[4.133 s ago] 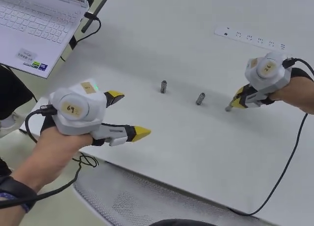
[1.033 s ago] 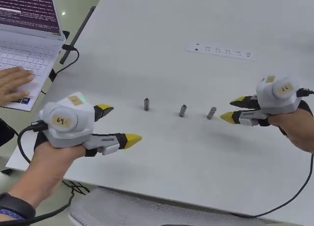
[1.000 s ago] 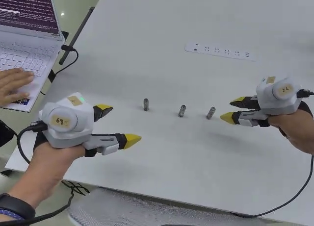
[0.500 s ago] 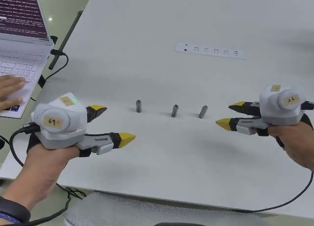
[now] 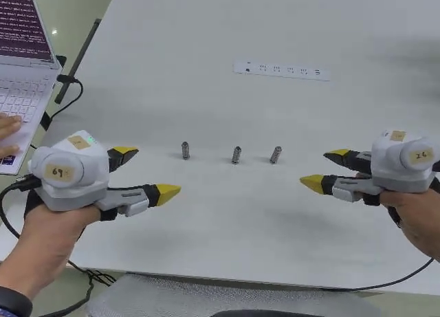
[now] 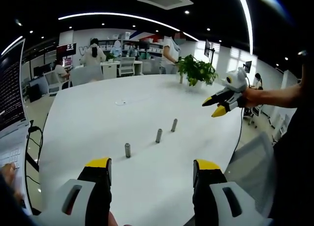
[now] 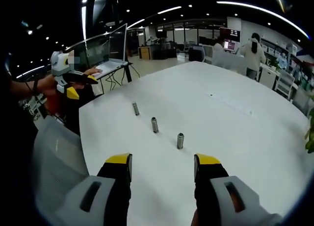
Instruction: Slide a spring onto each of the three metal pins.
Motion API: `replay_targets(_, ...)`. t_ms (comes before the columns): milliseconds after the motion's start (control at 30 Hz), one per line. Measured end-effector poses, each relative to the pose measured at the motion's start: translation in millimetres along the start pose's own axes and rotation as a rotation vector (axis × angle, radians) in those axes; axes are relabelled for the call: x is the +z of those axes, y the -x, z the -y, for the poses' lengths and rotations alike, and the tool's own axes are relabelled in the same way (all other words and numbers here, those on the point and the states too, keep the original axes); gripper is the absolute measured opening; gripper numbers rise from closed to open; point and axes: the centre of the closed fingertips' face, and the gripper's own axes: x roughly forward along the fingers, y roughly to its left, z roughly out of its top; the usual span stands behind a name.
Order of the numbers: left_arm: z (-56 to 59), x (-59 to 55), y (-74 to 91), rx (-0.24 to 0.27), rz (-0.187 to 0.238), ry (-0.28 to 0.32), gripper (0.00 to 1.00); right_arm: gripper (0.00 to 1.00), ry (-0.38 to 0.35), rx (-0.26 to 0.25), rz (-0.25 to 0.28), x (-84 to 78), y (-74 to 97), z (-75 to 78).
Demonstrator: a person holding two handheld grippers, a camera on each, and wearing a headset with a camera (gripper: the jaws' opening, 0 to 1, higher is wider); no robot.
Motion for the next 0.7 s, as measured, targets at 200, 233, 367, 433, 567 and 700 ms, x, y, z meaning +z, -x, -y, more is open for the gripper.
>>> replay_targets(200,-2.9,-1.3,4.8,0.009,0.004,0.006,0.64,0.55,-0.044,-0.025,0.025,-5.8,13.3,-6.4)
replay_targets(233,-3.1,-1.5,5.5,0.009,0.004,0.007,0.64,0.57,-0.051,-0.026,0.029,-6.6,15.1,-7.9)
replay_targets(367,-3.9,-1.9,8.5,0.015,0.01,0.015,0.64,0.61,-0.064,-0.031,0.03,-13.0,20.8,-17.5)
replay_targets(433,-3.8,-2.3,9.6,0.017,0.012,0.018,0.64,0.63,-0.074,-0.038,0.034,-15.9,23.5,-18.1)
replay_targets(567,-2.0,-3.8,10.9,0.018,0.016,0.026,0.65,0.67,-0.102,-0.05,0.047,-21.0,26.0,-22.2)
replay_targets(700,-0.3,-6.7,11.3,0.015,0.014,0.031,0.65,0.7,-0.117,-0.056,0.051,-25.0,28.3,-29.3)
